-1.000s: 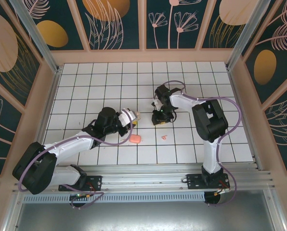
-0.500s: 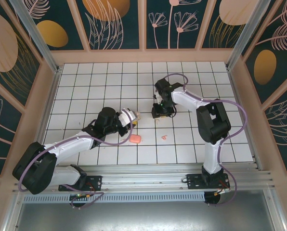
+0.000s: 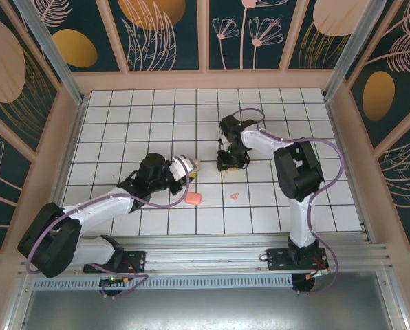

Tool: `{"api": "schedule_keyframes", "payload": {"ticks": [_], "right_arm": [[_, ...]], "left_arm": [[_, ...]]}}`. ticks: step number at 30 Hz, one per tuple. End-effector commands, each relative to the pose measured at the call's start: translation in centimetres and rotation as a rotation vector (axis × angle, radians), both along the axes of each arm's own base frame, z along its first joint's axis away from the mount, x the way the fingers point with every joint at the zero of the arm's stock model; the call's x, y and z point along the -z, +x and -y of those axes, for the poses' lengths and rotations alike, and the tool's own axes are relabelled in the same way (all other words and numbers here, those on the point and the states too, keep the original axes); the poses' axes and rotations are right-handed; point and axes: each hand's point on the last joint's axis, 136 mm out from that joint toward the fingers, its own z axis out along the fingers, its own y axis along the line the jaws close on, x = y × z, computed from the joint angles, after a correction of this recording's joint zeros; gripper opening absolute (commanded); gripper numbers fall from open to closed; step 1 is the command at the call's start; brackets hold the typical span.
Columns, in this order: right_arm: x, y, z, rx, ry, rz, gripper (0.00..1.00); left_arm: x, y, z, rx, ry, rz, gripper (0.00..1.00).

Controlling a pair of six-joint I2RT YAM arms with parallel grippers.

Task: Insert the wireless bluetooth earbuds into the charging case

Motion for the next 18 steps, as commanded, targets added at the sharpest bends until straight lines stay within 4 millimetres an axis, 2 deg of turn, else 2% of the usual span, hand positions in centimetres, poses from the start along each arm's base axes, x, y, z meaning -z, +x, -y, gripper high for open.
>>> {"api": "schedule_keyframes", "payload": {"ticks": [1, 8, 13, 18], "right_arm": [[0.2, 0.2, -0.3, -0.001, -0.013, -0.003, 0.37], [0.9, -0.5, -1.2, -0.026, -0.011, -0.016, 0.37], [1.4, -0.8, -1.0, -0.026, -0.031, -0.023, 0.37], [2.1, -0.8, -0.4, -0.020, -0.065, -0.018, 0.32]], "left_arm": [[-1.1, 0.2, 0.3, 0.000, -0.029, 0.035, 0.05], [-1.2, 0.2, 0.3, 0.000, -0.030, 0.035, 0.05], [-1.4, 0.2, 0.4, 0.002, -0.032, 0.038, 0.06], [-1.3, 0.3, 0.4, 0.006, -0.031, 0.035, 0.06]]}}
